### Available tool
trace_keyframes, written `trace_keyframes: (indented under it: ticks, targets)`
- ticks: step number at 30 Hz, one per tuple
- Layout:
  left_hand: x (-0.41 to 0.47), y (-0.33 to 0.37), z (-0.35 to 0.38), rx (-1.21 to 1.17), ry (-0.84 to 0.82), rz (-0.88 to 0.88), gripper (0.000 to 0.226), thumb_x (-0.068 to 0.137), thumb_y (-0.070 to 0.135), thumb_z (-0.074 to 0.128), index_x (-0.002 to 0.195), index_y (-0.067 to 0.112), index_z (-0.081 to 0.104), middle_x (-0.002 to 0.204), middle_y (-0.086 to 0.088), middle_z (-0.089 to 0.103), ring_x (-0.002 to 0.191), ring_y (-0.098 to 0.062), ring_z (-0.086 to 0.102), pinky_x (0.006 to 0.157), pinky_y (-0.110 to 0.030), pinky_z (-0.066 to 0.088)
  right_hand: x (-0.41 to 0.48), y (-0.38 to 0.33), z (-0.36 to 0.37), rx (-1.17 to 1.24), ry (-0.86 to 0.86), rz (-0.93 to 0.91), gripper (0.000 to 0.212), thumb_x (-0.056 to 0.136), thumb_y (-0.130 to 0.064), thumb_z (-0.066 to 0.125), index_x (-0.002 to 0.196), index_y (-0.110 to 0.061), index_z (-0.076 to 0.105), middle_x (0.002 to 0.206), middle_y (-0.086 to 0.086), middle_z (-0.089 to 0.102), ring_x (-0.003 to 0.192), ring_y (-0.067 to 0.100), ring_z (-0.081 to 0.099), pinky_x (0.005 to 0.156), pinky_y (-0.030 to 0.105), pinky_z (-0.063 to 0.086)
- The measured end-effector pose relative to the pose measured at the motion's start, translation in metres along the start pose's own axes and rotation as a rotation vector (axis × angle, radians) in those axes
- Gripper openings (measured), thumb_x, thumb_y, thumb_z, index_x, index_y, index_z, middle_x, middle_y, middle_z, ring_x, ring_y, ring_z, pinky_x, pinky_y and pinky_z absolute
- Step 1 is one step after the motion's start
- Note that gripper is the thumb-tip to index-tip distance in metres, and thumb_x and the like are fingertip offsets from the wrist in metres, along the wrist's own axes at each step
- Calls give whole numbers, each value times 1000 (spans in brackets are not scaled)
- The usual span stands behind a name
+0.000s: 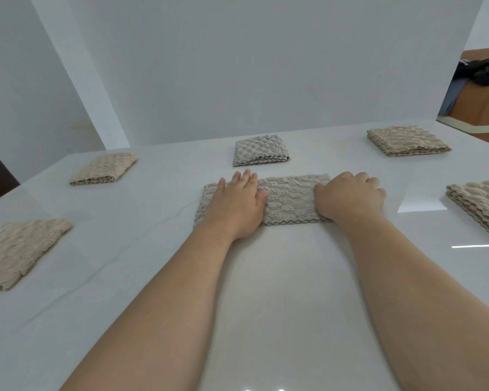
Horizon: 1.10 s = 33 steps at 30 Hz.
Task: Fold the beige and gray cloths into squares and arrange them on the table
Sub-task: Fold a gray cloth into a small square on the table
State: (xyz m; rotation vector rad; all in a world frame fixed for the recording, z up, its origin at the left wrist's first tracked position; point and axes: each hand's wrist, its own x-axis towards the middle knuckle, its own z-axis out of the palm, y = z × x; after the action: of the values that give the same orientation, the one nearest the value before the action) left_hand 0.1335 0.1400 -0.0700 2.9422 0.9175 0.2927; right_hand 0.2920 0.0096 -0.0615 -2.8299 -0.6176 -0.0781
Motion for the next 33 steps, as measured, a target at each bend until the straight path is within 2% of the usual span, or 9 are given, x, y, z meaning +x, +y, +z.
trace_keyframes:
  ticks: [5, 10, 14, 19, 21, 24, 27, 29, 33]
  targets:
    - [7, -1, 8, -4, -122, 5, 64, 107, 50, 13, 163, 19, 6, 170, 1, 2, 156, -17, -1, 127, -43, 1, -3, -6, 1, 119, -21, -76, 54, 101, -45, 39, 136, -6, 51, 137, 19, 52, 127, 38, 46, 102, 44, 37]
    - [6, -1, 9, -7, -149, -9, 65, 106, 53, 13, 163, 21, 5, 170, 3, 2, 156, -17, 0, 127, -45, 1, -8, -10, -18, 379, 11, -160, 27, 103, -30, 47, 117, -8, 43, 116, 18, 61, 104, 39, 61, 74, 40, 41]
    - [1, 8, 6, -4, -179, -13, 67, 106, 55, 12, 163, 20, 3, 170, 3, 1, 156, -17, -1, 126, -46, 1, -21, -12, -45, 410, 184, -260, 28, 101, -24, 54, 118, -10, 37, 93, 12, 54, 77, 34, 51, 63, 38, 39]
    - [-12, 45, 8, -6, -237, 33, 67, 106, 51, 8, 162, 17, -1, 170, 0, -3, 156, -20, -8, 126, -48, -3, -43, -17, -70, 305, 424, -403, 30, 97, -16, 56, 119, -15, 36, 79, 6, 58, 66, 33, 56, 55, 35, 40]
    - [-10, 49, 13, -48, -212, 55, 65, 105, 51, 10, 162, 20, 7, 170, 1, 3, 157, -22, -5, 126, -50, -1, -49, -22, -71, 299, 459, -446, 30, 96, -18, 57, 118, -16, 36, 75, 5, 59, 64, 33, 57, 54, 35, 42]
    - [-3, 38, 12, -281, -130, 41, 57, 101, 54, 22, 144, 26, 47, 152, 0, 48, 146, -26, 35, 120, -52, 25, -55, -29, -68, 291, 450, -494, 28, 95, -15, 57, 114, -17, 37, 69, 0, 53, 60, 32, 55, 51, 33, 39]
    - [-1, 24, -4, -750, 76, -108, 38, 97, 45, 47, 118, 24, 71, 112, 2, 74, 104, -15, 67, 95, -35, 51, -63, -36, -63, 302, 396, -577, 36, 90, -10, 59, 116, -18, 36, 75, 1, 56, 64, 33, 57, 53, 35, 42]
    - [-1, 11, -13, -960, 223, -220, 24, 95, 36, 58, 101, 22, 77, 90, 0, 76, 76, -13, 65, 75, -30, 51, -70, -41, -58, 352, 328, -637, 39, 88, -9, 60, 118, -19, 36, 79, 0, 57, 69, 32, 58, 55, 36, 46]
    - [0, -14, -24, -1376, 258, -464, 26, 96, 28, 57, 102, 8, 72, 80, -7, 71, 64, -22, 62, 58, -33, 48, -80, -53, -41, 469, 152, -740, 50, 88, -6, 59, 128, -23, 36, 80, -7, 53, 79, 28, 61, 65, 43, 55]
